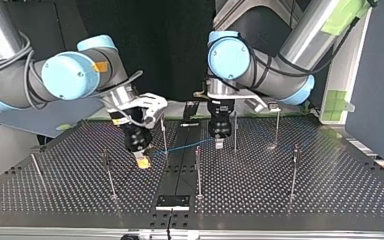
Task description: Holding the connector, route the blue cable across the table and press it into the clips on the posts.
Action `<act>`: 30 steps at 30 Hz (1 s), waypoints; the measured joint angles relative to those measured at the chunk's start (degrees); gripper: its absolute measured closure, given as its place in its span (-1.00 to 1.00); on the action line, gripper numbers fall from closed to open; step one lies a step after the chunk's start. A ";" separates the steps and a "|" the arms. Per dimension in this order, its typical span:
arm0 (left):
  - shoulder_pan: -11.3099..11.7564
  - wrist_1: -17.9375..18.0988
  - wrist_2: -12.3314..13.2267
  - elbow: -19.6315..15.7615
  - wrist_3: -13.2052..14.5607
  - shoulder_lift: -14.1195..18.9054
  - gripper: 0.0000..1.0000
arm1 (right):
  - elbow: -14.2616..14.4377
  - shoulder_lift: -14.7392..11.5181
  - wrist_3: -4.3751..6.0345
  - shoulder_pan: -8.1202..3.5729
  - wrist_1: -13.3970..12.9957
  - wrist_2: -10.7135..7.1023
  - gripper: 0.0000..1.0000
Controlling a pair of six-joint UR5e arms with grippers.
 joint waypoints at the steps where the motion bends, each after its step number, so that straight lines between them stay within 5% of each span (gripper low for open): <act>1: -0.03 -0.01 0.03 0.00 0.07 0.46 1.00 | 0.00 -0.02 0.00 0.00 -0.01 -0.24 1.00; 8: 0.27 1.25 1.50 0.00 -0.10 2.34 1.00 | 0.00 0.41 0.04 -0.28 -0.19 -1.52 1.00; 30: 4.89 3.22 6.91 3.80 -0.33 -3.75 1.00 | -1.98 2.92 0.65 -1.01 -0.91 -3.91 1.00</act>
